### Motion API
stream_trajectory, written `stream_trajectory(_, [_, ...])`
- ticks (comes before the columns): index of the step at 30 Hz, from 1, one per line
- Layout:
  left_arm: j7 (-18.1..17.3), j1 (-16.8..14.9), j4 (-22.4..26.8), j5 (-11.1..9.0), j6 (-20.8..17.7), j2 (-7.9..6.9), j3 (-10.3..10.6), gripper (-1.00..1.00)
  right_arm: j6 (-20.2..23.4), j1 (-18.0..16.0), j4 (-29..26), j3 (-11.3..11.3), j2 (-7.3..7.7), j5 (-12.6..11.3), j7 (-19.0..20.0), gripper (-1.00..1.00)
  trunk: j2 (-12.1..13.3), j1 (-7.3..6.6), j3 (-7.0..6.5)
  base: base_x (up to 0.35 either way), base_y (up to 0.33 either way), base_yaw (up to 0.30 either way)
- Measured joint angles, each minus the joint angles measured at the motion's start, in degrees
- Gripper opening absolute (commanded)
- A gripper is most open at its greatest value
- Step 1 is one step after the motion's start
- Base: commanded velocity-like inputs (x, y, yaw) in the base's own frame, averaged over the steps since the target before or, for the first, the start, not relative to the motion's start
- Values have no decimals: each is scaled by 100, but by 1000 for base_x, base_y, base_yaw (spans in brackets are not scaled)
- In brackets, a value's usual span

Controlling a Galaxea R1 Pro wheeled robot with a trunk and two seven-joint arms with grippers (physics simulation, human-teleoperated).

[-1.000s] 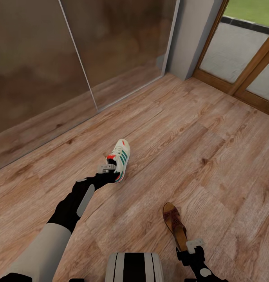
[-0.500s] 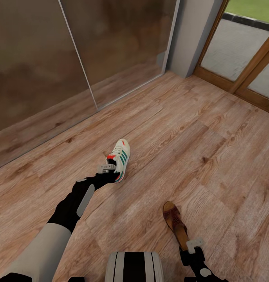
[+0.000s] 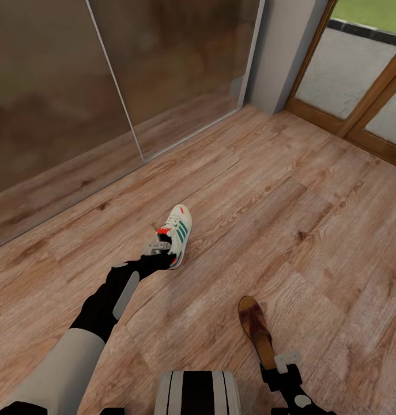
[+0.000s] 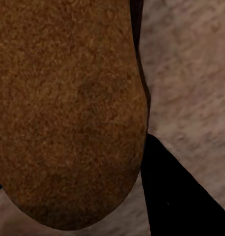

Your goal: Pick up the two gym shoes and the two sandals from the corridor floor and place them onto the hallstand (shoe rack) in the corridor, making sure they are on the rack and not on the floor. Arrange them so the two gym shoes are next to each other and the two sandals are next to each other.

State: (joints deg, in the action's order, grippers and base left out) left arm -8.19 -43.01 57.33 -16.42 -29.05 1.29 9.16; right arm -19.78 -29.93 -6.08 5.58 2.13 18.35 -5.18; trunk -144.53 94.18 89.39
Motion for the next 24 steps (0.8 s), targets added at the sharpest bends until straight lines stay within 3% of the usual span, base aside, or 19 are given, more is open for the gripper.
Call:
stream_trajectory(5, [0,4,1,0,0,-2,1,-100,1,-2,0,-3,0,26,-9,-100,0,0,0,0,0,0])
stream_trajectory(24, [0,-1,-1,-6,-4,0,1,-100,1,-2,-1,-46,-1,30,17,-100,25,-49,-421,0,0,0])
